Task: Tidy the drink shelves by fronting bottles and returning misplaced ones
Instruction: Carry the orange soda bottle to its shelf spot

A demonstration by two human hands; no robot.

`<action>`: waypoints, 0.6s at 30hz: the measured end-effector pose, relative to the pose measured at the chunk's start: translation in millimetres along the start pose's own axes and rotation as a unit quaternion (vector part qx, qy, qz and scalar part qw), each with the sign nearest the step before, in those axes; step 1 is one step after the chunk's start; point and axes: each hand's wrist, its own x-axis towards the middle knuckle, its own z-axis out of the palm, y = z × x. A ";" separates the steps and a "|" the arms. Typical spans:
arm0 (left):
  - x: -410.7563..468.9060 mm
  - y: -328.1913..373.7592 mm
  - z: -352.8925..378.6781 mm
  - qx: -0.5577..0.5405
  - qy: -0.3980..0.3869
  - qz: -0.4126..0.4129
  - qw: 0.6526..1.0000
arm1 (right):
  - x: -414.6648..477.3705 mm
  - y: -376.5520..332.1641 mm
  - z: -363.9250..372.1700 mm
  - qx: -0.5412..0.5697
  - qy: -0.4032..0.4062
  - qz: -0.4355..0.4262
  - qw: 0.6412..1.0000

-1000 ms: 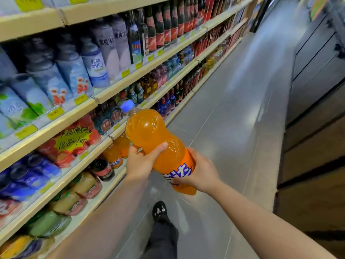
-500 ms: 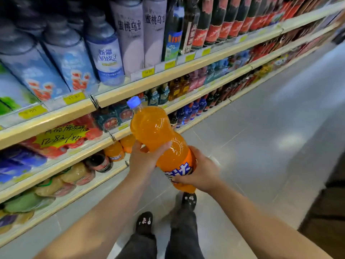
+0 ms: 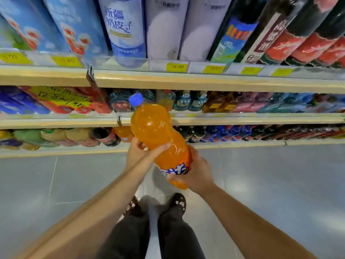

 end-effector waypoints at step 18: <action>197.8 -281.0 38.0 0.103 0.038 0.056 0.992 | 156.1 244.7 234.7 0.031 -0.050 -0.005 0.998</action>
